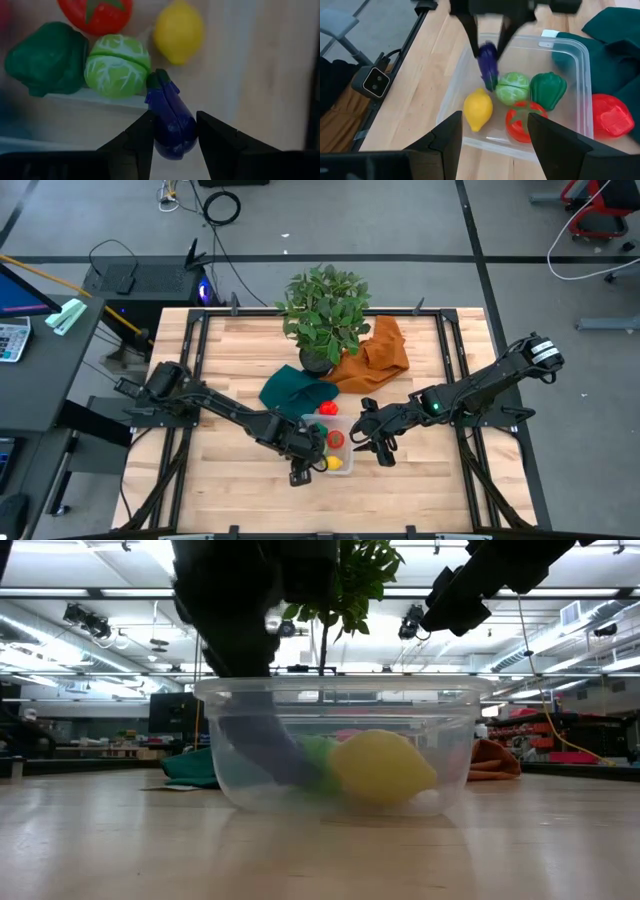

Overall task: Pick and placing Produce into tupperware
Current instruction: Put the eggplant into the transparent bin

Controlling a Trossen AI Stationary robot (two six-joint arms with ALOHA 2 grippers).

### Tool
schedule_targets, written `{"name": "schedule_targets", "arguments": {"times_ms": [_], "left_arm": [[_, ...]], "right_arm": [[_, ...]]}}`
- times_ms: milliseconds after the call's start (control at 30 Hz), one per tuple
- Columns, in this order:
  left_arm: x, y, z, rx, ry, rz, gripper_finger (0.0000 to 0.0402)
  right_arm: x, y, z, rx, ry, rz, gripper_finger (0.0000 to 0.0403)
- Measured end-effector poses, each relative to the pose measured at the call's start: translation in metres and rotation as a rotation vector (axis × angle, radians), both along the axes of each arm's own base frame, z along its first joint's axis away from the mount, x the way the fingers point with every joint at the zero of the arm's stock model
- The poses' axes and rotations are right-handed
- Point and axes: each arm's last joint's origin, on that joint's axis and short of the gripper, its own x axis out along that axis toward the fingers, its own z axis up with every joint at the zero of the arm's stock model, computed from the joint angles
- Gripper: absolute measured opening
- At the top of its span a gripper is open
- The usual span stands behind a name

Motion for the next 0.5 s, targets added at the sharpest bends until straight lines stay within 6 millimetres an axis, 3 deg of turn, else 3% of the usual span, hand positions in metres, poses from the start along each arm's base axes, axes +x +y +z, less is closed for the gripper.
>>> {"name": "schedule_targets", "arguments": {"times_ms": [200, 500], "left_arm": [[0.006, 0.005, -0.013, 0.008, 0.024, 0.015, 0.0150], [0.010, 0.005, -0.013, 0.028, -0.021, 0.004, 0.0180]], "right_arm": [[0.000, 0.000, 0.000, 0.000, 0.002, 0.000, 0.0186], [0.000, 0.000, 0.000, 0.011, 0.009, 0.013, 0.0186]]}}
